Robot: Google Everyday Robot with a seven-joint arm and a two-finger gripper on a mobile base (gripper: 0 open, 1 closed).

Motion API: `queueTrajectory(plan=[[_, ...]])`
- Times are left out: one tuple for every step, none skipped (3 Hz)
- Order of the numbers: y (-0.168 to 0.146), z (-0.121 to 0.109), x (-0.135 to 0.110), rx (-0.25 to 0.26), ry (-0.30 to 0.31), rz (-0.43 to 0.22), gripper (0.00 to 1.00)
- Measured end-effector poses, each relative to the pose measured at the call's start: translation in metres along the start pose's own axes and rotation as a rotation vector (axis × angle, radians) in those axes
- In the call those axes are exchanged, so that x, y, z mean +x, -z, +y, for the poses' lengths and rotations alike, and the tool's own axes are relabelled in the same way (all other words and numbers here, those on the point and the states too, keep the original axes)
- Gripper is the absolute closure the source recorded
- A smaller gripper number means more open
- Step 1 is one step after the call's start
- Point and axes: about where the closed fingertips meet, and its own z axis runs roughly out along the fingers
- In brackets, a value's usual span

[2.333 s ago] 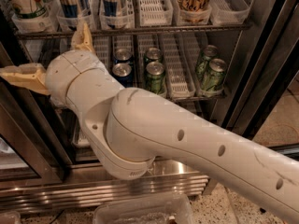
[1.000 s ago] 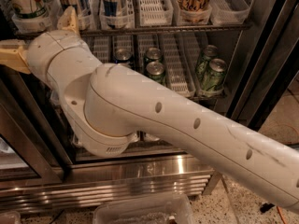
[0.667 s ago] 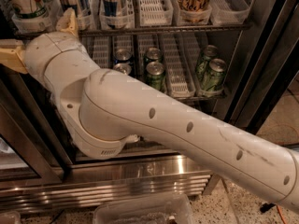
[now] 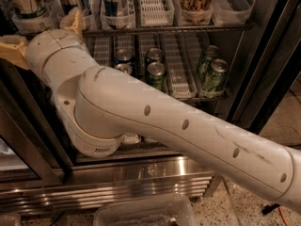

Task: Pick 7up can from top shelf of fridge

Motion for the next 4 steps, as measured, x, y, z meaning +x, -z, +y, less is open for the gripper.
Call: queueTrajectory(plan=[[0.0000,0.0000,0.0000,0.000,0.000,0.000,0.00],[0.0000,0.0000,0.0000,0.000,0.000,0.000,0.20],[0.0000,0.0000,0.0000,0.000,0.000,0.000,0.41],[0.0000,0.0000,0.0000,0.000,0.000,0.000,0.43]])
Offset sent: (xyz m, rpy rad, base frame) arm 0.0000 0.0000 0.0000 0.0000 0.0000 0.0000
